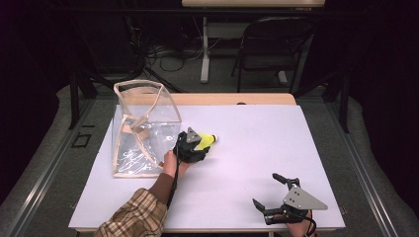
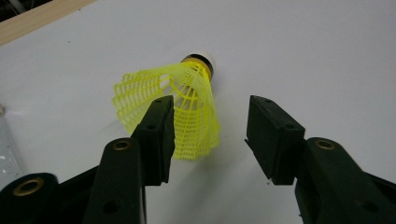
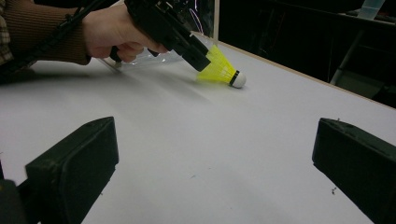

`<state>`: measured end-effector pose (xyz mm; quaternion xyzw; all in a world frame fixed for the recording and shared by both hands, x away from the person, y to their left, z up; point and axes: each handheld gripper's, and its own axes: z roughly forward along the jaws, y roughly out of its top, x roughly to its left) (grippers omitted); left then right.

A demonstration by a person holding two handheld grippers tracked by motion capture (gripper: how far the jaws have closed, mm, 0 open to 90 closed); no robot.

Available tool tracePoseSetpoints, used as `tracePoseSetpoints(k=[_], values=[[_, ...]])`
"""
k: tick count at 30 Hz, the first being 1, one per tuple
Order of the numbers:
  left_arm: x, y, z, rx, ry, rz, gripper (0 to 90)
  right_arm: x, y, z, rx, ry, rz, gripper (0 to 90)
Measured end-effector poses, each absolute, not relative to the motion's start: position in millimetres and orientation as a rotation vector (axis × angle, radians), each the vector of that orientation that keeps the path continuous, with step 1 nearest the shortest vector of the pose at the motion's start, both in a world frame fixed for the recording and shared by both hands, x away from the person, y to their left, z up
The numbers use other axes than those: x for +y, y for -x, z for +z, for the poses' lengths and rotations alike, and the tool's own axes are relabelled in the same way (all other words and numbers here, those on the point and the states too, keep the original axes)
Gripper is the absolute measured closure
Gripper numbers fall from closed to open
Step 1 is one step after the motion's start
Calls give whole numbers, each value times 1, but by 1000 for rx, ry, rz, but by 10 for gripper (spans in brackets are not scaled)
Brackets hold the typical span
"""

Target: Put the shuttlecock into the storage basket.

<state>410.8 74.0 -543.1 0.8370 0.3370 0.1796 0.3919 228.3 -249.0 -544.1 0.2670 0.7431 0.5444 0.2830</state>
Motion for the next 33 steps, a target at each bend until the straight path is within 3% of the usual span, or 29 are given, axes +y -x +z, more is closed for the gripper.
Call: tracePoseSetpoints(k=[29, 33], values=[[67, -419, -554, 818, -2141, 481, 875, -248, -229, -545, 1996, -713, 1446, 3], [67, -419, -553, 806, -2143, 490, 891, -248, -229, -545, 1998, -713, 1445, 3]])
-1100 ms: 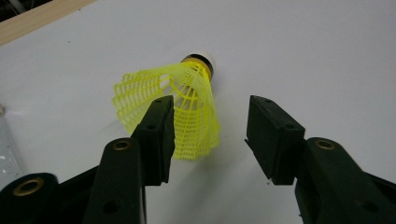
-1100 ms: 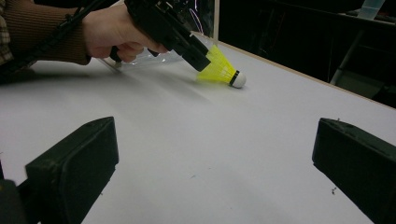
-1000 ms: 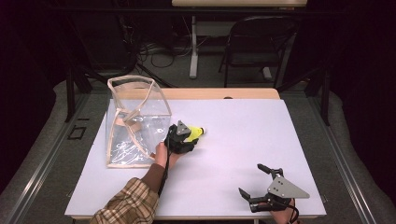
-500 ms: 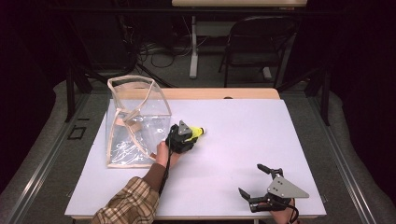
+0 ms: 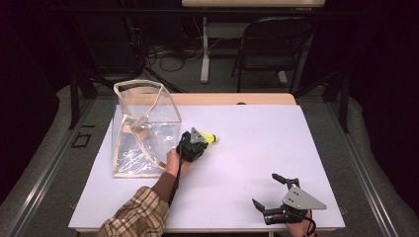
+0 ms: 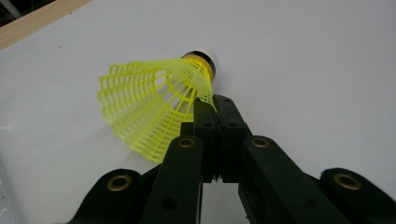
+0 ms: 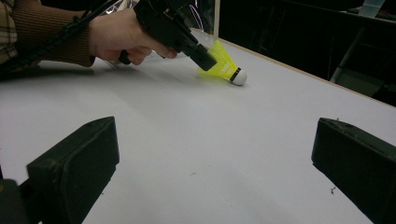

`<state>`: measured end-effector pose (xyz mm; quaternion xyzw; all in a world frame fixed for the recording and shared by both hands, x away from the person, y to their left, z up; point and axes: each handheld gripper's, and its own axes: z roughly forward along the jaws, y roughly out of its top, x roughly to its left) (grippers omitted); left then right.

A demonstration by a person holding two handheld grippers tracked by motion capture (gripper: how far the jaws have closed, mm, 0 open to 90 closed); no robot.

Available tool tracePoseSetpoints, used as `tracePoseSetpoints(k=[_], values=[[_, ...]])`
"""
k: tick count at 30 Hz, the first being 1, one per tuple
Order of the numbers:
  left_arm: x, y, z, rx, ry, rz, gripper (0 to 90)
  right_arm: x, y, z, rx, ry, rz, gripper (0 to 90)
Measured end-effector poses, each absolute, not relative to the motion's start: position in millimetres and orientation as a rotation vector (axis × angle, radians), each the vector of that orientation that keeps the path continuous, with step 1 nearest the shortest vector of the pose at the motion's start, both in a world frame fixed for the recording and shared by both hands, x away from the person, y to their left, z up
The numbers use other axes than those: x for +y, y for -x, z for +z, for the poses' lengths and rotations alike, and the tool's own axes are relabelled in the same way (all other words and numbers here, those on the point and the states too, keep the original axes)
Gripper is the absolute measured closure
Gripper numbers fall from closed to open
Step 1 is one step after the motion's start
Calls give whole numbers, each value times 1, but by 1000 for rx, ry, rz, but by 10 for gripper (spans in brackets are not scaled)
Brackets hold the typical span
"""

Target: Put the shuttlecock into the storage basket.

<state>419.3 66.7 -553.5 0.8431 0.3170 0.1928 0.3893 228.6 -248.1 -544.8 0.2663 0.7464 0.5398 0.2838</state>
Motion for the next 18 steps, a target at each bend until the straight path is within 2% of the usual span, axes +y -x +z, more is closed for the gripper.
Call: tracePoseSetpoints(k=[18], values=[[69, -415, -539, 767, -2139, 509, 894, -248, -228, -545, 1998, -718, 1443, 4]])
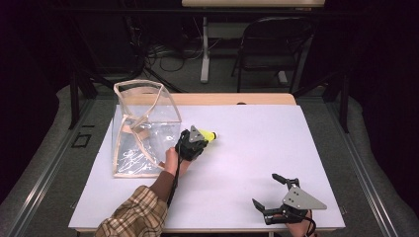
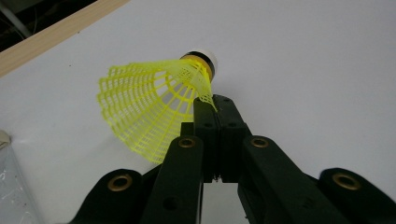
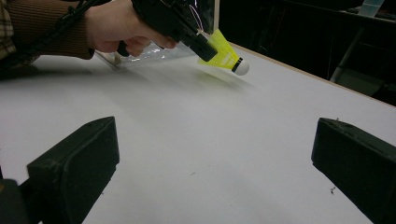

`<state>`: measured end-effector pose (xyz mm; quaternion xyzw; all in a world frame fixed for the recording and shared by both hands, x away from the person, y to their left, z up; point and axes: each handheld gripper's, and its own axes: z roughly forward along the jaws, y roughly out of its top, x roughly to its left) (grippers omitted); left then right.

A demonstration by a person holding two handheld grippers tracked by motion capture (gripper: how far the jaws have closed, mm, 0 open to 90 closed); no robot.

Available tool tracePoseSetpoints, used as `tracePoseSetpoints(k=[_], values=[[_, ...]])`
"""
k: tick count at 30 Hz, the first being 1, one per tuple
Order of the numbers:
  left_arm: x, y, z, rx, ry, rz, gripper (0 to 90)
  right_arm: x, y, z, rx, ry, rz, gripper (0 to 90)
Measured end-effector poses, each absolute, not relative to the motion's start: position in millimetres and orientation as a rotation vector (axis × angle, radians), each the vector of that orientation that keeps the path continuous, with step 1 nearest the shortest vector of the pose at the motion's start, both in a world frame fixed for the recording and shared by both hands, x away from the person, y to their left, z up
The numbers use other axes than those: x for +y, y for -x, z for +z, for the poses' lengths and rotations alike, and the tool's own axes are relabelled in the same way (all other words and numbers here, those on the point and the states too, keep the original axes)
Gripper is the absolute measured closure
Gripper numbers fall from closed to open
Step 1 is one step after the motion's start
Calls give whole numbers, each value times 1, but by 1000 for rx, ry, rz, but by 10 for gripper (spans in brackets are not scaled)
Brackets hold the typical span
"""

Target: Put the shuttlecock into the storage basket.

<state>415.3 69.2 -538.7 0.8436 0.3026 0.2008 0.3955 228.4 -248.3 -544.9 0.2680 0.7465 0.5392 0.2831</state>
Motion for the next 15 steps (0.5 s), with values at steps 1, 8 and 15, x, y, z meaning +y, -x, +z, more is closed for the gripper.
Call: tracePoseSetpoints(k=[1, 8, 15], values=[[69, -415, -539, 767, -2139, 509, 894, -248, -228, -545, 1999, -717, 1443, 4], [74, -413, -532, 760, -2135, 510, 894, -248, -229, -545, 1996, -718, 1444, 5], [76, -412, -527, 754, -2133, 513, 895, -248, -228, -545, 1994, -717, 1442, 5]])
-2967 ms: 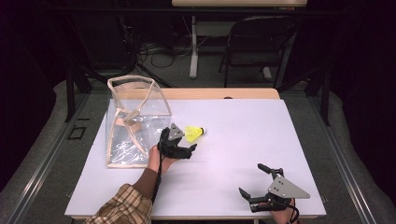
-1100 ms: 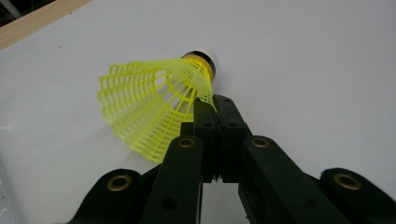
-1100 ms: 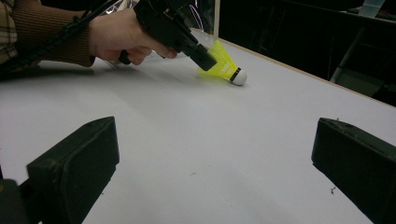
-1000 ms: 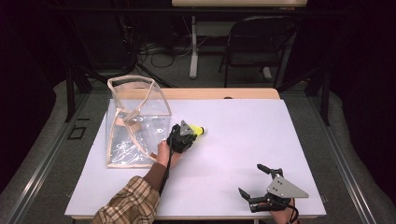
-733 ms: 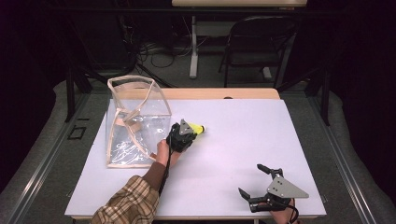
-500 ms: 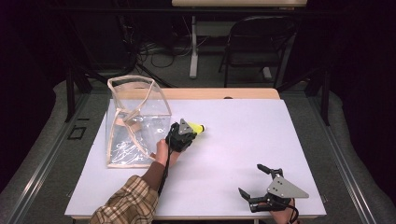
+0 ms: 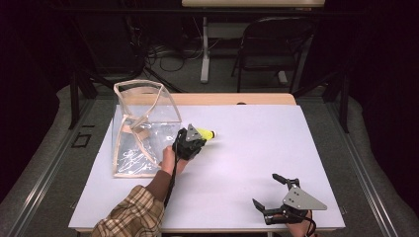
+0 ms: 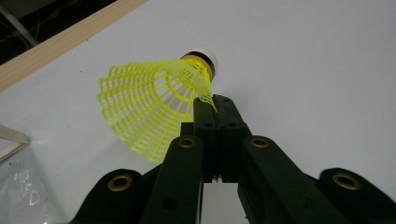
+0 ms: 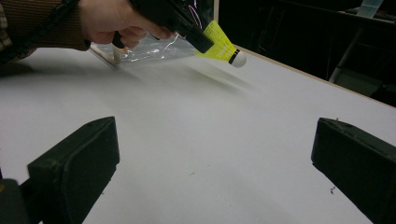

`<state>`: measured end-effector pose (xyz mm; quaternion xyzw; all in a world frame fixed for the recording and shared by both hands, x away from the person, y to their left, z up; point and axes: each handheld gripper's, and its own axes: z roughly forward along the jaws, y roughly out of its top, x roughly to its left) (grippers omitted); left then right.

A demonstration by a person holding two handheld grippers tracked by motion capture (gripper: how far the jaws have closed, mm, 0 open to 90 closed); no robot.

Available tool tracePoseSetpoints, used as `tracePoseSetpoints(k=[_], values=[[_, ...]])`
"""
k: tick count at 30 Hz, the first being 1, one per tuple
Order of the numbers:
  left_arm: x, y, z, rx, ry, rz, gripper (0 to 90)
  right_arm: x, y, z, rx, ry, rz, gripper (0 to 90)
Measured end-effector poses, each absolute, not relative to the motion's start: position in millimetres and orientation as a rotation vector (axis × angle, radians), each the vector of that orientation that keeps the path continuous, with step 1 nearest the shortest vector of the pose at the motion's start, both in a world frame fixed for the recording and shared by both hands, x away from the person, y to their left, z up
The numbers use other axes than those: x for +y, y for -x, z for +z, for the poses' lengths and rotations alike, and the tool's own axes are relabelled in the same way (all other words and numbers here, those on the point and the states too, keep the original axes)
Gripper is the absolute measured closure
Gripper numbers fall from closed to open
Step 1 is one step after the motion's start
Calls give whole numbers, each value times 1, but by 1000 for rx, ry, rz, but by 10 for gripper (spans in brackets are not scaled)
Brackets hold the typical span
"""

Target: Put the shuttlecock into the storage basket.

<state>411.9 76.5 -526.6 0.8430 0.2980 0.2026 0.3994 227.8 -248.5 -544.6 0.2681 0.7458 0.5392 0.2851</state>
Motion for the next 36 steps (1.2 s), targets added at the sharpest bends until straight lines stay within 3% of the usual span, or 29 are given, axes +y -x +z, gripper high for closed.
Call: tracePoseSetpoints(k=[36], values=[[96, -414, -474, 722, -2078, 534, 895, -249, -225, -545, 1985, -722, 1442, 6]])
